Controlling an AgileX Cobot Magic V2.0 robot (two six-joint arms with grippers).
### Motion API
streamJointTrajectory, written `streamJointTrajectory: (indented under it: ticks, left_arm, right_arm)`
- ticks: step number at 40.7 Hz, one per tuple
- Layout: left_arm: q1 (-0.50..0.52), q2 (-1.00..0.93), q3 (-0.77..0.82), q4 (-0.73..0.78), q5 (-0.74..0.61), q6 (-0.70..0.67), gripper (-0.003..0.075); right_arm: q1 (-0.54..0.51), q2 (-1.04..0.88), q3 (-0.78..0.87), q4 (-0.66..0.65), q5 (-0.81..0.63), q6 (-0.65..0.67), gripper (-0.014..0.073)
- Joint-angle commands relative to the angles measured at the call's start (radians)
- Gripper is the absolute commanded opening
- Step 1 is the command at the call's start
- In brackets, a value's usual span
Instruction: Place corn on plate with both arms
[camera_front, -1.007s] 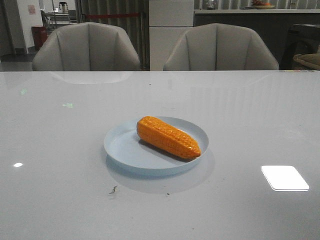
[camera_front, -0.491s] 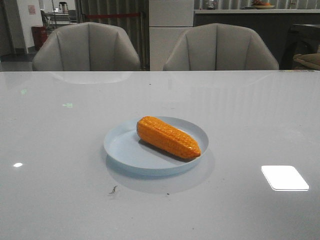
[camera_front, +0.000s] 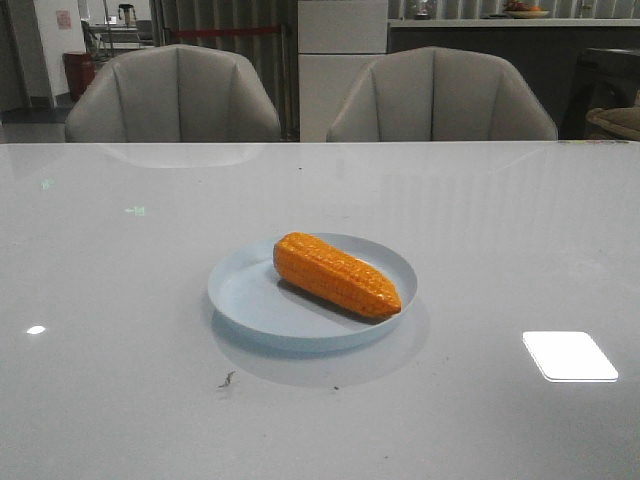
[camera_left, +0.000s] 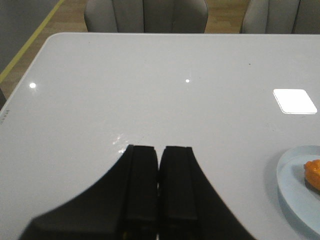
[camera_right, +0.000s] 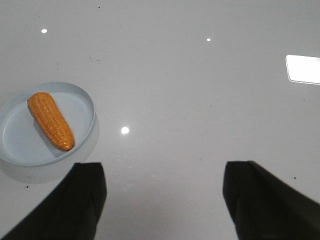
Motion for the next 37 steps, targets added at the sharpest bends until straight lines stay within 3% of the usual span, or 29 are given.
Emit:
streamJointTrajectory:
  ticks: [1,15,25,35,37]
  left_arm:
    - [-0.001,-0.050,0.053,-0.012,-0.192,-0.004,0.0094]
    - [-0.001,-0.385,0.434,0.073,-0.469,-0.004,0.0094]
    - [-0.001,-0.696,0.636,0.069,-0.471,-0.004,0.0094]
    - [-0.007,-0.683,0.764,0.067,-0.523,-0.004,0.0094]
    - [-0.007,-0.683,0.766,0.067,-0.461,-0.004,0.0094]
  right_arm:
    - [-0.005,-0.001,-0.025,0.000,-0.071,0.001,0.0594]
    - [-0.005,-0.001,-0.025,0.000,-0.071,0.001,0.0594]
    - [-0.005,-0.001,-0.025,0.000,-0.071,0.001,0.0594]
    - [-0.005,-0.001,-0.025,0.000,-0.069,0.001,0.0594]
    - [-0.005,0.000,-0.025,0.000,-0.069,0.001,0.0594]
